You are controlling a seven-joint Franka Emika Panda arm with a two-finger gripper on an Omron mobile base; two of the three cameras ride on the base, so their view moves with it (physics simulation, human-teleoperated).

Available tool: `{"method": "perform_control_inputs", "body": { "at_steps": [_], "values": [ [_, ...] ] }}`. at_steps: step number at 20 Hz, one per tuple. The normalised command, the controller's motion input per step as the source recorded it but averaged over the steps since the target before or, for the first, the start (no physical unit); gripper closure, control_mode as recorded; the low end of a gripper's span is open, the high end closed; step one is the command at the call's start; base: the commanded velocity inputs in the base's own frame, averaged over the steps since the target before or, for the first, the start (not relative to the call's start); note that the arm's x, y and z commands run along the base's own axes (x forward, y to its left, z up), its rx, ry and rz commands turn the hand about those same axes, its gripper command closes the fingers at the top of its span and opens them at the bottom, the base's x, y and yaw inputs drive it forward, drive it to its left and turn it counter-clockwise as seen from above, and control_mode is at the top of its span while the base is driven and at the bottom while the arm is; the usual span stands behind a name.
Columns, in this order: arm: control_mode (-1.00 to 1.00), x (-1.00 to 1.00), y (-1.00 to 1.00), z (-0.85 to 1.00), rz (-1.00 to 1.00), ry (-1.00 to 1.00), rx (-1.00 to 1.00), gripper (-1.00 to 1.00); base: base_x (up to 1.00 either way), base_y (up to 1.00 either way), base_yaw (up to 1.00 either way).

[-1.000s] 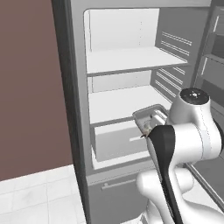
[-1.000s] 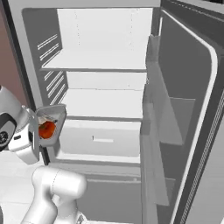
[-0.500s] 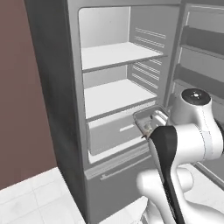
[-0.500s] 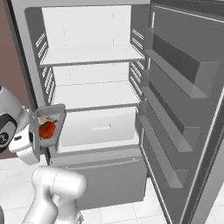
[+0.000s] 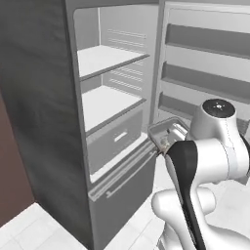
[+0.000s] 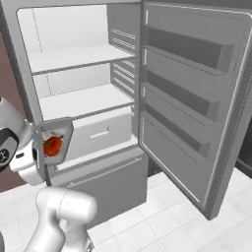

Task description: Place the tupperware containing the fish and tomato meal in the microwave. Close the microwave door and press the start button to reheat the meal.

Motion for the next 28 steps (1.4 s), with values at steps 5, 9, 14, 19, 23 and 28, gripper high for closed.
{"method": "perform_control_inputs", "body": {
  "at_steps": [5,9,14,19,23,28],
  "values": [
    [1.00,0.00,0.00,0.00,0.00,0.00,0.00,1.00,-0.36,0.11,-0.64],
    [1.00,0.00,0.00,0.00,0.00,0.00,0.00,1.00,-0.09,-0.05,-0.57],
    [1.00,0.00,0.00,0.00,0.00,0.00,0.00,1.00,0.00,-0.40,-0.43],
    [1.00,0.00,0.00,0.00,0.00,0.00,0.00,1.00,0.00,-0.59,-0.32],
    [1.00,0.00,0.00,0.00,0.00,0.00,0.00,1.00,0.00,-0.79,-0.25],
    [1.00,0.00,0.00,0.00,0.00,0.00,0.00,1.00,0.00,-0.97,-0.21]
  ]
}}
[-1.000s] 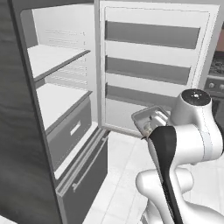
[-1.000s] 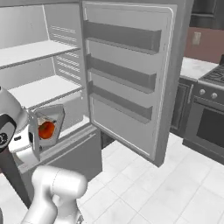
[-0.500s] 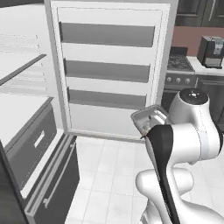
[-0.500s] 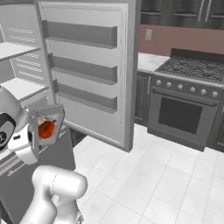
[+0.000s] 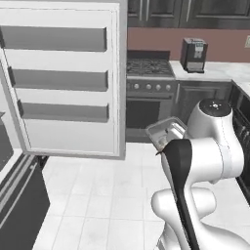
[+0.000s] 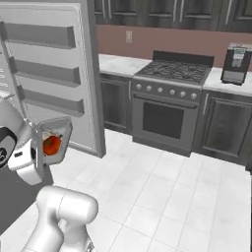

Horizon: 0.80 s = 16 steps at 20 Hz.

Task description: Place the tupperware containing the fish and tomato meal in the microwave. Close the microwave door and press the start button to reheat the meal.

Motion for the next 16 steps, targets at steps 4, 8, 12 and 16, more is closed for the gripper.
{"method": "perform_control_inputs", "body": {
  "at_steps": [4,8,12,16],
  "values": [
    [1.00,0.00,0.00,0.00,0.00,0.00,0.00,1.00,0.07,-1.00,-0.20],
    [1.00,0.00,0.00,0.00,0.00,0.00,0.00,1.00,0.39,-0.88,-0.13],
    [1.00,0.00,0.00,0.00,0.00,0.00,0.00,1.00,0.81,-0.66,0.00],
    [1.00,0.00,0.00,0.00,0.00,0.00,0.00,1.00,1.00,-0.38,0.02]
  ]
}}
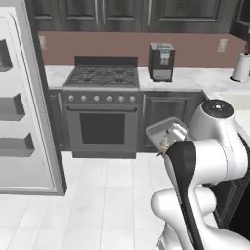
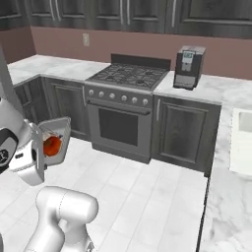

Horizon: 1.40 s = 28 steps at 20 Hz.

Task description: Place the tupperware containing the fish and tomato meal in the microwave. Close the microwave door and press the start button to reheat the meal.

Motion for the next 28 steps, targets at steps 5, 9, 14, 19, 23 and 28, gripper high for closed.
{"method": "perform_control_inputs", "body": {
  "at_steps": [5,9,14,19,23,28],
  "values": [
    [1.00,0.00,0.00,0.00,0.00,0.00,0.00,1.00,1.00,-0.13,0.12],
    [1.00,0.00,0.00,0.00,0.00,0.00,0.00,1.00,1.00,-0.01,0.25],
    [1.00,0.00,0.00,0.00,0.00,0.00,0.00,1.00,0.95,0.00,0.48],
    [1.00,0.00,0.00,0.00,0.00,0.00,0.00,1.00,0.77,0.00,0.67],
    [1.00,0.00,0.00,0.00,0.00,0.00,0.00,1.00,0.77,0.00,0.70],
    [1.00,0.00,0.00,0.00,0.00,0.00,0.00,1.00,0.88,-0.13,0.65]
  ]
}}
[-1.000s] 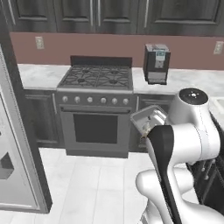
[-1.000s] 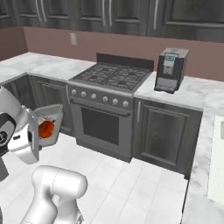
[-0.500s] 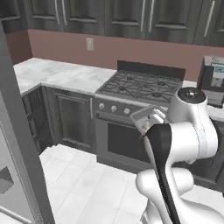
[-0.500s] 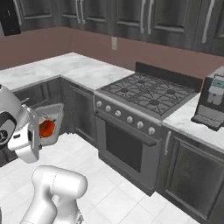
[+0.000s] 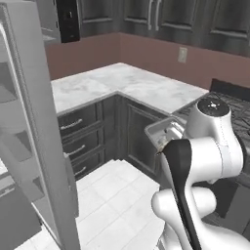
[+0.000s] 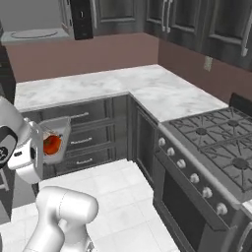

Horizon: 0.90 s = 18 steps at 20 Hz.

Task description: Place the tupperware containing the fish and tomato meal in the microwave. Close the microwave door and press the start button to reheat the meal.

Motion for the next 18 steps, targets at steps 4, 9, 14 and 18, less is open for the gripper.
{"method": "perform_control_inputs", "body": {
  "at_steps": [4,9,14,18],
  "values": [
    [1.00,0.00,0.00,0.00,0.00,0.00,0.00,1.00,0.75,-0.44,0.56],
    [1.00,0.00,0.00,0.00,0.00,0.00,0.00,1.00,0.69,-0.57,0.52],
    [1.00,0.00,0.00,0.00,0.00,0.00,0.00,1.00,0.59,-0.54,0.44],
    [1.00,0.00,0.00,0.00,0.00,0.00,0.00,1.00,0.67,-0.33,0.44]
  ]
}}
